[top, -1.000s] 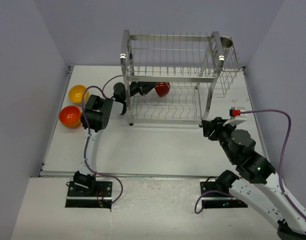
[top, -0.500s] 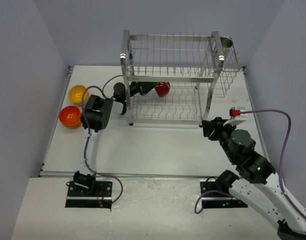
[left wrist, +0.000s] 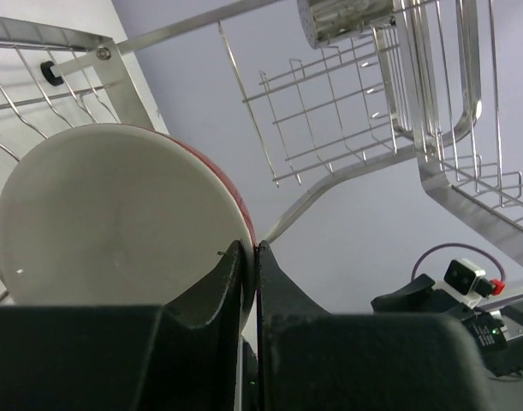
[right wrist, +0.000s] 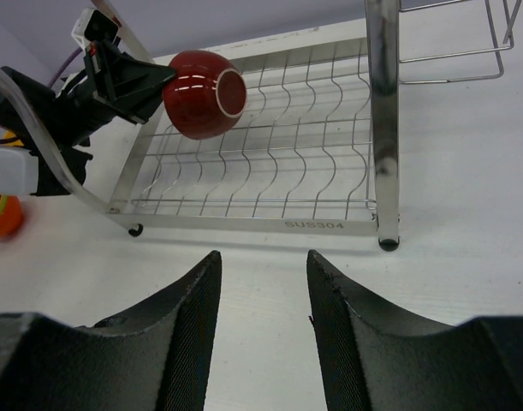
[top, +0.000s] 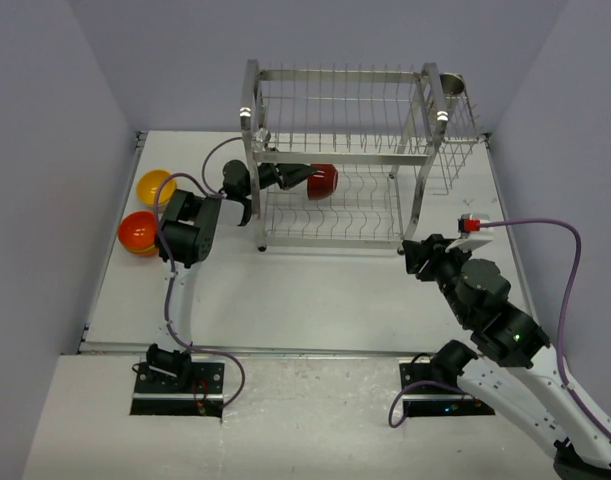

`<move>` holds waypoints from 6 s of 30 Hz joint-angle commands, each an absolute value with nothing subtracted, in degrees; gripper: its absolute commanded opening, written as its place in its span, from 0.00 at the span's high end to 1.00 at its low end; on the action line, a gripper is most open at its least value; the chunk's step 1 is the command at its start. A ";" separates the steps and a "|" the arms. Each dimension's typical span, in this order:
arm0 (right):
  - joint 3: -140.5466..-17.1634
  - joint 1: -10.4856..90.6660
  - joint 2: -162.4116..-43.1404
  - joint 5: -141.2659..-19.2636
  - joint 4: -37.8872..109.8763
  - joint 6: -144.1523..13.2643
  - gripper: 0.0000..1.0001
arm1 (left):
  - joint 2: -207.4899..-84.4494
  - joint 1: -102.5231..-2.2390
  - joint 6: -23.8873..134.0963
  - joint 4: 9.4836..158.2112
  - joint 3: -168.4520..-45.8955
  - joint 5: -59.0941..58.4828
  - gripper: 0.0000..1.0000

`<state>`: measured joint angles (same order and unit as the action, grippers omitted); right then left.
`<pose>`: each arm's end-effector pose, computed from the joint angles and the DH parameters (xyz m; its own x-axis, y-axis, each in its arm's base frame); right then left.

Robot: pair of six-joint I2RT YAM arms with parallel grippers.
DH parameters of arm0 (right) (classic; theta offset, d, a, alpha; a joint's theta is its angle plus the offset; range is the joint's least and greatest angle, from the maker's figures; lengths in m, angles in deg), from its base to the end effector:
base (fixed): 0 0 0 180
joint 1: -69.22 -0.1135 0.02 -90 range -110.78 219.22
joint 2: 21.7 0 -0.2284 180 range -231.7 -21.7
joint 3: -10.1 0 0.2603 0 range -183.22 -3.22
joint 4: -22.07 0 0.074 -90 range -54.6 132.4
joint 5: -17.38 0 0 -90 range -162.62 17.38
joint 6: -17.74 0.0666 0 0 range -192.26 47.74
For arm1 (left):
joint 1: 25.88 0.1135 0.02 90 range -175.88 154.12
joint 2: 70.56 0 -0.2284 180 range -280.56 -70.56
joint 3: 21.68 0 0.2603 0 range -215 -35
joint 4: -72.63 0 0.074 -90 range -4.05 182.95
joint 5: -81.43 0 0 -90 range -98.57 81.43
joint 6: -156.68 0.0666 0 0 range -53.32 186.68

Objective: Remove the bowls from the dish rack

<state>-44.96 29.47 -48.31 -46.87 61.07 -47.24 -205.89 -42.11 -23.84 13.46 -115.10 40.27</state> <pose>0.1541 0.0905 0.3153 -0.2323 0.3023 -0.9245 -0.1648 0.9245 0.3437 0.4552 -0.1847 0.1352 -0.8768 -0.4302 -0.2147 0.2769 -0.0868 -0.9570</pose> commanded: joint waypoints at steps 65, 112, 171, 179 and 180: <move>-45.23 29.23 -46.57 -51.88 58.43 -47.56 0.54 | -162.24 -26.67 43.03 84.84 -111.46 21.17 1.00; -46.64 29.23 -42.88 -55.49 61.41 -47.03 0.55 | -177.35 -19.38 54.38 112.41 -131.60 -24.21 1.00; -45.76 29.23 -44.99 -54.87 59.31 -48.09 0.52 | -160.75 -24.12 49.46 103.53 -123.43 -33.00 0.49; -47.25 29.14 -46.30 -51.62 61.67 -47.47 0.15 | -146.60 -30.27 47.96 100.98 -112.00 -27.99 0.23; -47.95 29.14 -46.57 -51.10 62.20 -47.21 0.13 | -145.54 -30.62 47.88 100.98 -110.08 -27.64 0.14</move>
<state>-45.09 29.47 -45.33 -53.66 61.49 -47.40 -147.69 -29.02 48.84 102.81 -114.05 -29.23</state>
